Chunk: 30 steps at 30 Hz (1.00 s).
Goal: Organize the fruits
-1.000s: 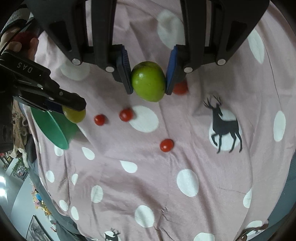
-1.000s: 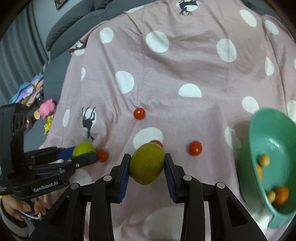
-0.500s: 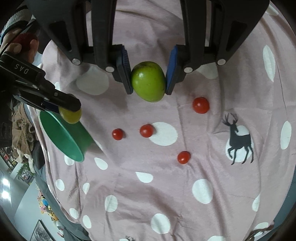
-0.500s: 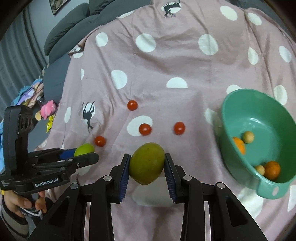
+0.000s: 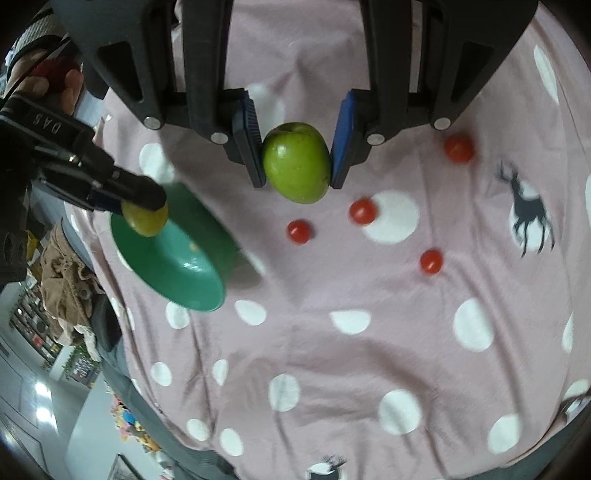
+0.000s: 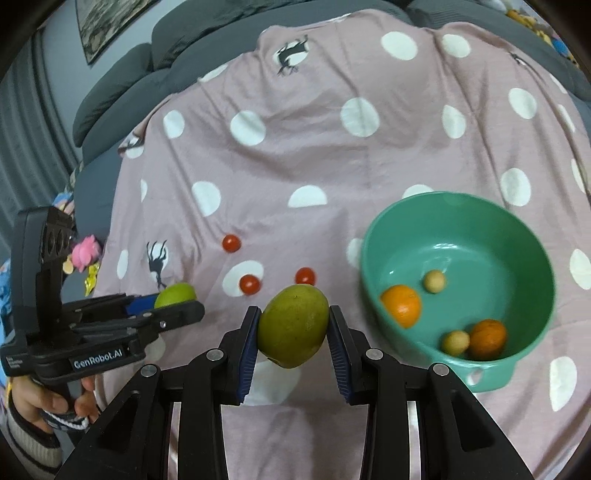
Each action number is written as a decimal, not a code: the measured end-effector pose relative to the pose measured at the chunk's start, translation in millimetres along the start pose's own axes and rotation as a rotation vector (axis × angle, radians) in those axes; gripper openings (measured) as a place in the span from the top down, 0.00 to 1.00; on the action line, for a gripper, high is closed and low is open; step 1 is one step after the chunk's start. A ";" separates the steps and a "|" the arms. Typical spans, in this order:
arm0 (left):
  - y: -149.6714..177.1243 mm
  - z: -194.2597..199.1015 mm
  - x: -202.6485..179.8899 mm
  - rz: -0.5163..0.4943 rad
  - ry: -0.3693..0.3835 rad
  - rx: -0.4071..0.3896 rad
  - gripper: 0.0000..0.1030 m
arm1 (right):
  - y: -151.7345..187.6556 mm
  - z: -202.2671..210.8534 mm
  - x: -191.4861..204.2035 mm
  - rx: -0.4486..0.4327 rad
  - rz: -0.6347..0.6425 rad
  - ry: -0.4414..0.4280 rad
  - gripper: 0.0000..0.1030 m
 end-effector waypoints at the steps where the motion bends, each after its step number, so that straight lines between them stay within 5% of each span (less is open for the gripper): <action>1: -5.5 -0.3 -4.6 -0.015 0.003 -0.007 0.67 | -0.8 2.7 -2.8 -0.010 -0.002 0.002 0.64; 30: -74.4 -59.9 -124.1 -0.269 0.067 0.020 0.67 | 0.9 33.5 -106.8 -0.143 -0.179 0.117 0.64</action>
Point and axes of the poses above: each gripper's, at about its wrist camera, not at the fingertips, and z roughly against the way its jaws point, x to its left, y to its underside, the point moved 4 cm from there along -z, roughly the way its jaws point, and after that the axes turned 15 degrees about x, right-handed, at the moved point
